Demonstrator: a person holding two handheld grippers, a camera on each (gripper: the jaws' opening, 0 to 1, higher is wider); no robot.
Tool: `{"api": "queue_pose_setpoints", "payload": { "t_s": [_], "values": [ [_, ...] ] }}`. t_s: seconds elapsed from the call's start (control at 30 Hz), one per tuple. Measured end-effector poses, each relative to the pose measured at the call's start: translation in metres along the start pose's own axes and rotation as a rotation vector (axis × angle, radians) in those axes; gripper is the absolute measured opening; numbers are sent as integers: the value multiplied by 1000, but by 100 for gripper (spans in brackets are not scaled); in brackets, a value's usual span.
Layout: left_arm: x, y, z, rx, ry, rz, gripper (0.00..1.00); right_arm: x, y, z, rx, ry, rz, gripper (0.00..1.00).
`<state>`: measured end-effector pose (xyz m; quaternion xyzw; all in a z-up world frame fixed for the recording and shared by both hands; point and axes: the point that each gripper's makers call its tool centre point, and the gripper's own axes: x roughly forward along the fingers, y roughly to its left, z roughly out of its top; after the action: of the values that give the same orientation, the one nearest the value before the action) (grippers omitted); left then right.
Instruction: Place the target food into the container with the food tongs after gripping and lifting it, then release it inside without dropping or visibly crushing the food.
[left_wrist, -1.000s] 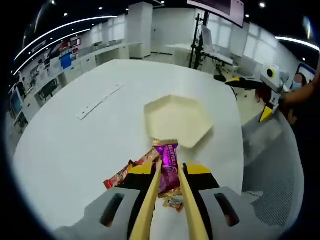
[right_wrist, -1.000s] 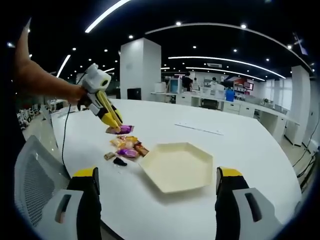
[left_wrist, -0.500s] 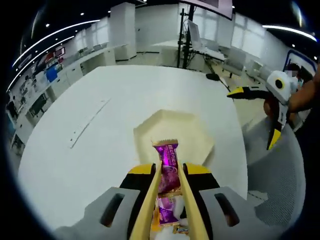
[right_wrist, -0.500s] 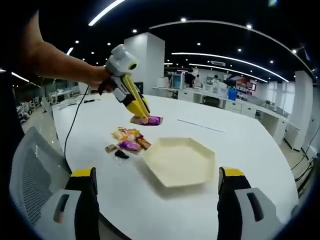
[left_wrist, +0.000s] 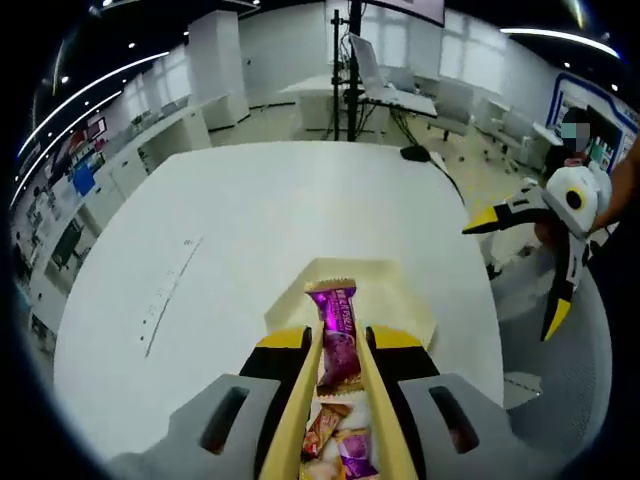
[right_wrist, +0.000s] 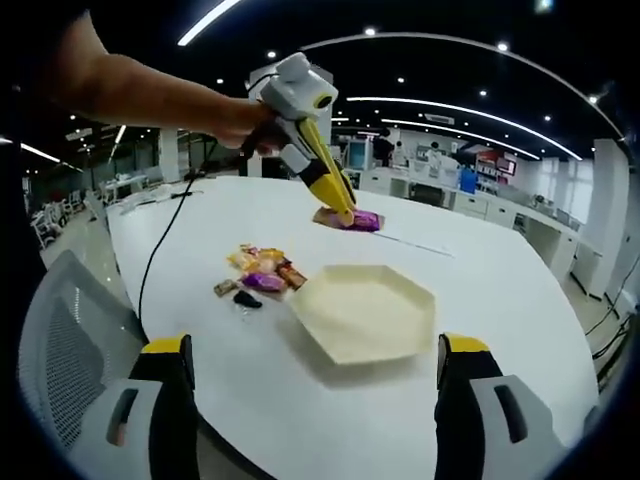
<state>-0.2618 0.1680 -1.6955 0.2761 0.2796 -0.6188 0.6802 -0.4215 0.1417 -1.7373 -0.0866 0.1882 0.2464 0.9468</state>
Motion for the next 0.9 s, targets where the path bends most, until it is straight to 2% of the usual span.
{"api": "queue_pose_setpoints", "payload": {
  "t_s": [0.17,0.3,0.43,0.47,0.53,0.57,0.6,0.67,0.7,0.73,0.9],
  "values": [
    [5,3,8,9,7,-4,17,0,-1,0,2,3,-2,99],
    [6,2,7,12,3,-14,17,0,-1,0,8,-1,-5,99],
    [7,2,9,12,-15,-14,19,-1,-1,0,11,1,-2,97],
    [6,2,14,40,-38,-12,19,0,-1,0,12,1,-2,97],
    [7,-5,13,-8,-38,-55,21,-1,-2,1,17,-4,-5,97],
    [7,-4,14,10,-43,-44,22,-1,-2,1,20,-3,-5,96],
    [7,-4,13,36,-45,-40,22,-3,-8,4,-6,-15,-42,97],
    [6,-5,13,25,-49,-47,22,-2,-3,2,43,-11,-4,93],
    [6,-4,14,30,-54,-45,22,-1,-6,-1,27,7,-19,93],
    [5,-4,14,30,-56,-44,22,-1,-7,2,6,-1,-27,95],
    [2,-2,15,26,-66,-46,23,1,-3,2,8,2,-10,96]
  ]
}}
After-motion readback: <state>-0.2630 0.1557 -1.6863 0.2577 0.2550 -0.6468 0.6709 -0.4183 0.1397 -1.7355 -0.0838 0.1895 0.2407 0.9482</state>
